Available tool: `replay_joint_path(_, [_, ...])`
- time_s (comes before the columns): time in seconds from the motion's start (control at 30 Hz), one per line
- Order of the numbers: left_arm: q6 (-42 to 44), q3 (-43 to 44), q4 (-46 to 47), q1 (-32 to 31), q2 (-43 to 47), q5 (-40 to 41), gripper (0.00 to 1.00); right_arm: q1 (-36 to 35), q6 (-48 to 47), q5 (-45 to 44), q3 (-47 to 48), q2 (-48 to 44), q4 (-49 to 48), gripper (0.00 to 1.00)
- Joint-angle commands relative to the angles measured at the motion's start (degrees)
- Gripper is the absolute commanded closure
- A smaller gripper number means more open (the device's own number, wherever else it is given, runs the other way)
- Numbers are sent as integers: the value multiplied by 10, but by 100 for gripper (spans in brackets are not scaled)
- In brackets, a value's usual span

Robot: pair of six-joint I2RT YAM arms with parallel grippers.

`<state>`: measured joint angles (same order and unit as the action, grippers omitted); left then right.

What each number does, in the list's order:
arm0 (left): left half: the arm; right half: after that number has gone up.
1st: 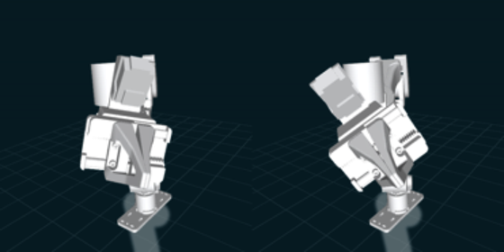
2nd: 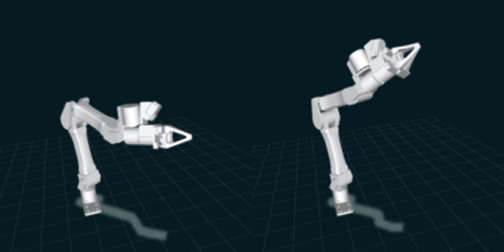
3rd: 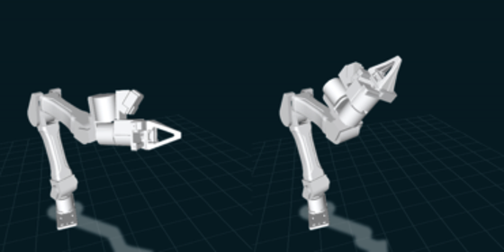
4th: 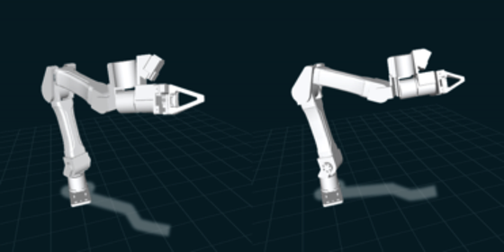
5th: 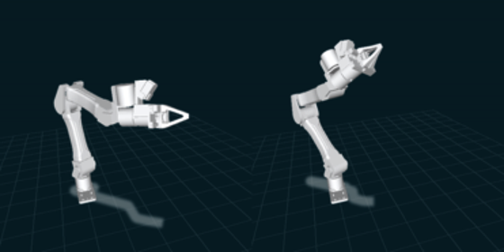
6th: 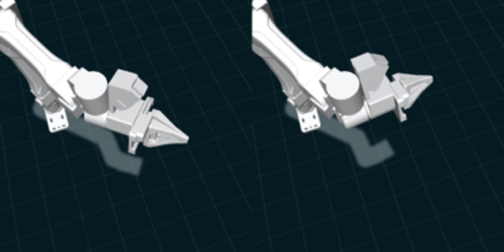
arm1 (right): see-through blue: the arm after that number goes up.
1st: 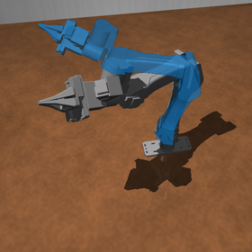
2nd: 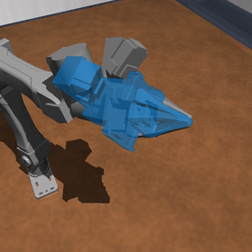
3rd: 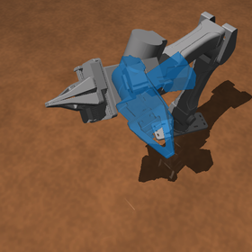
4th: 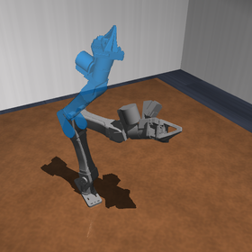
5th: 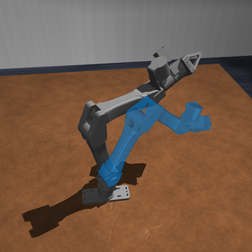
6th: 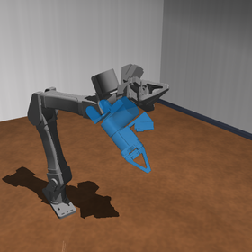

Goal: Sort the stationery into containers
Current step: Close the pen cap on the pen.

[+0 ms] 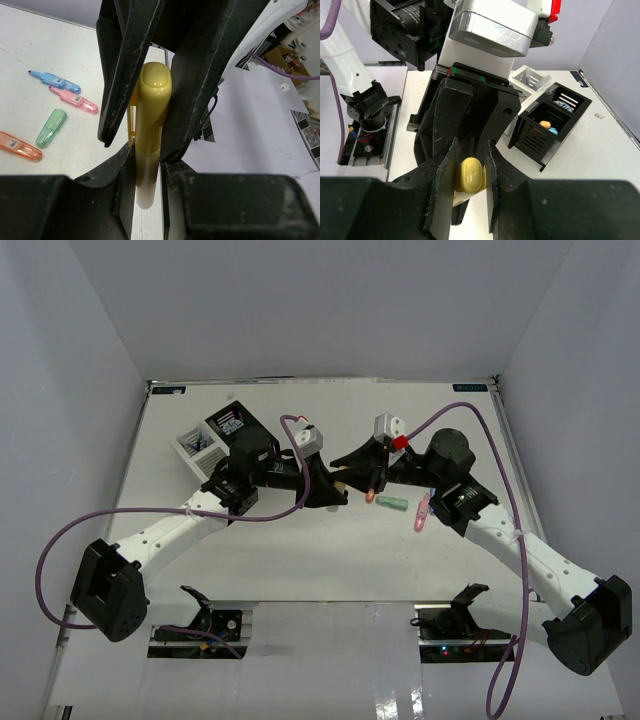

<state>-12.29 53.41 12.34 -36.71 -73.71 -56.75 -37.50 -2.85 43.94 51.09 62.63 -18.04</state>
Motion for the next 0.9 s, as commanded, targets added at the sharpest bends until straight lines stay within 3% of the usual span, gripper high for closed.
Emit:
replay_joint_path(0.0, [-13,101,169,5,54,75,100,-29,-12,80,-68,38,220,92])
replay_joint_path(0.6, [43,-1,77,4,75,23,100,-28,2,28,13,17,211,92])
replay_joint_path(0.8, [52,-23,72,3,83,34,100,-28,10,34,21,22,203,66])
replay_joint_path(0.87, [53,-25,72,3,81,35,100,-28,14,36,21,23,198,63])
